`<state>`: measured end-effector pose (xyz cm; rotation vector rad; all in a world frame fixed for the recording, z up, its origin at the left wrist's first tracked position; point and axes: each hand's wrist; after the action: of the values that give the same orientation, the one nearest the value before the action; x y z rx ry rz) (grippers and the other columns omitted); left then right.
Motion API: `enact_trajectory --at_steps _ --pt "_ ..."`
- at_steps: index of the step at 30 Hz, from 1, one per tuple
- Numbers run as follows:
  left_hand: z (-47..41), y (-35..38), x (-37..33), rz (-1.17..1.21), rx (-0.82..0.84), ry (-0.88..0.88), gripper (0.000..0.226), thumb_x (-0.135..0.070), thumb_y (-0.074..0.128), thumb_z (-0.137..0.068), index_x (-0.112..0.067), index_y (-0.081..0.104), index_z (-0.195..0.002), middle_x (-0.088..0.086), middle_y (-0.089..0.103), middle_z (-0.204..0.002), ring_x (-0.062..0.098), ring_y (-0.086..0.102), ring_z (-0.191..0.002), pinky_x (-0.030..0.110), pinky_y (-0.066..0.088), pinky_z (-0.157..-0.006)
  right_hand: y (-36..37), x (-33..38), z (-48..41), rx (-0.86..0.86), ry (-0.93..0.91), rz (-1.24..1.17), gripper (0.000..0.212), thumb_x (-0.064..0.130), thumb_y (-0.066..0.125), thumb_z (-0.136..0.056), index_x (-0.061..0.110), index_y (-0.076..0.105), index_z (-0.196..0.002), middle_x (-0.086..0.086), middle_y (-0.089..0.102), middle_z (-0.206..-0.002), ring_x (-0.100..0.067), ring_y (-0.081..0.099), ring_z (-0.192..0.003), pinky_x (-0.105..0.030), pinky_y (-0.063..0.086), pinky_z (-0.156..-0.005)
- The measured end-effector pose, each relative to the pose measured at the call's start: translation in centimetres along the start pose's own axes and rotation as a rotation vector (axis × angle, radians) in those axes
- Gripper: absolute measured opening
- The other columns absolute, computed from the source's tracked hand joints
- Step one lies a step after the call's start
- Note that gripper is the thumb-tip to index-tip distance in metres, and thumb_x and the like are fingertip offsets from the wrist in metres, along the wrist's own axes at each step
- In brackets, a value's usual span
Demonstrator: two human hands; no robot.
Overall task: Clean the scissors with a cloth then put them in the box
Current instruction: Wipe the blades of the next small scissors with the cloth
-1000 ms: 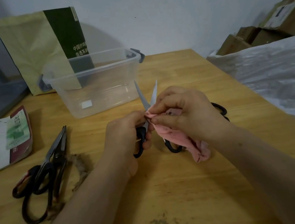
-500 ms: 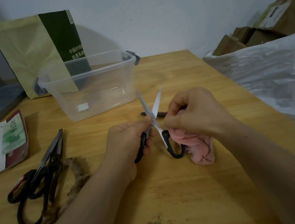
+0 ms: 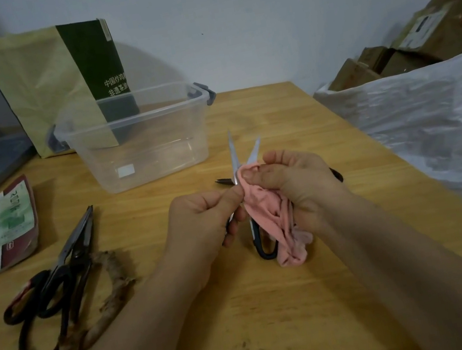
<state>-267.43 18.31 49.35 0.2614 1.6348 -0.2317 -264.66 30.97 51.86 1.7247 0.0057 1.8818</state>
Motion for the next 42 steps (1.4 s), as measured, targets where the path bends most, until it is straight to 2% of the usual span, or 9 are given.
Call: enact_trajectory --at_steps 5,10,14,18,24,28,31,35,42 --pt "-0.3 0.4 0.2 -0.074 -0.002 0.092 0.034 -0.018 0.066 -0.085 0.012 0.066 -0.069 0.016 0.051 -0.053 0.018 0.038 -0.041 0.018 0.031 -0.037 -0.1 0.3 -0.3 -0.114 -0.012 -0.072 0.031 -0.008 0.073 -0.072 0.011 0.055 -0.088 -0.009 0.068 -0.073 -0.017 0.067 -0.06 -0.031 0.059 -0.062" --pt "-0.2 0.7 0.1 -0.116 0.005 0.097 0.038 -0.018 0.067 -0.085 0.003 0.061 -0.054 0.006 0.045 -0.04 0.014 0.034 -0.035 0.016 0.029 -0.037 -0.9 1.1 -0.6 -0.174 -0.023 -0.15 0.031 -0.005 0.074 -0.072 0.011 0.056 -0.09 -0.013 0.069 -0.081 -0.024 0.07 -0.071 -0.036 0.06 -0.063" --pt "-0.3 0.8 0.2 -0.131 0.005 0.102 0.039 -0.019 0.068 -0.084 0.006 0.06 -0.055 0.009 0.044 -0.042 0.014 0.035 -0.035 0.015 0.03 -0.038 -1.0 1.0 -1.1 -0.21 -0.038 -0.198 0.029 -0.004 0.075 -0.073 0.012 0.058 -0.089 -0.01 0.069 -0.074 -0.019 0.07 -0.06 -0.033 0.058 -0.059" --pt "0.4 0.5 0.1 -0.151 0.036 0.068 0.035 -0.018 0.068 -0.084 0.002 0.063 -0.055 0.006 0.049 -0.042 0.012 0.038 -0.037 0.017 0.033 -0.039 -3.0 1.9 -2.4 -0.257 -0.07 -0.276 0.029 0.004 0.072 -0.077 0.012 0.061 -0.102 -0.012 0.07 -0.098 -0.02 0.069 -0.08 -0.035 0.058 -0.067" --pt "-0.1 0.1 -1.1 0.239 -0.011 -0.14 0.024 -0.012 0.054 -0.09 -0.001 0.065 -0.072 0.008 0.06 -0.062 0.014 0.048 -0.049 0.022 0.04 -0.043 -2.8 0.7 -2.9 -0.118 0.014 -0.072 0.027 0.008 0.065 -0.086 0.007 0.064 -0.113 -0.014 0.071 -0.104 -0.023 0.07 -0.09 -0.035 0.057 -0.074" --pt "-0.6 -0.3 -0.9 0.374 -0.025 -0.157 0.024 -0.012 0.05 -0.089 0.005 0.065 -0.095 0.009 0.057 -0.07 0.014 0.048 -0.054 0.022 0.039 -0.045 -2.1 0.5 -2.5 -0.064 -0.053 0.139 0.014 0.004 0.063 -0.087 0.011 0.07 -0.097 -0.016 0.072 -0.09 -0.022 0.071 -0.075 -0.031 0.056 -0.063" --pt "-1.0 -0.4 -0.7 0.365 -0.052 -0.146 0.02 -0.012 0.051 -0.088 0.002 0.065 -0.087 0.01 0.057 -0.07 0.015 0.048 -0.054 0.024 0.038 -0.046 -1.8 0.4 -2.1 -0.009 -0.065 0.215 0.012 0.005 0.066 -0.085 0.014 0.072 -0.09 -0.015 0.073 -0.085 -0.022 0.072 -0.073 -0.03 0.057 -0.062" --pt "-0.9 -0.5 -0.7 0.323 -0.073 -0.119 0.015 -0.011 0.057 -0.085 0.001 0.064 -0.08 0.011 0.058 -0.068 0.017 0.047 -0.055 0.027 0.036 -0.047 -1.4 0.2 -1.9 0.046 -0.07 0.265 0.015 0.006 0.069 -0.082 0.01 0.071 -0.097 -0.014 0.073 -0.094 -0.024 0.071 -0.087 -0.034 0.058 -0.076" --pt "-0.7 -0.5 -0.7 0.303 -0.097 -0.091 0.015 -0.013 0.066 -0.083 -0.003 0.065 -0.072 0.008 0.059 -0.064 0.016 0.048 -0.053 0.025 0.038 -0.045 -1.2 0.3 -1.2 0.141 -0.069 0.233 0.013 0.004 0.071 -0.077 0.009 0.07 -0.088 -0.013 0.074 -0.082 -0.02 0.07 -0.073 -0.031 0.058 -0.072"
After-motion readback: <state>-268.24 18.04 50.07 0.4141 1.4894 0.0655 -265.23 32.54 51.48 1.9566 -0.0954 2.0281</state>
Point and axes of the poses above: each hand's wrist, its own z-axis away from the middle knuckle, its own y-axis out of the palm, x = y × z
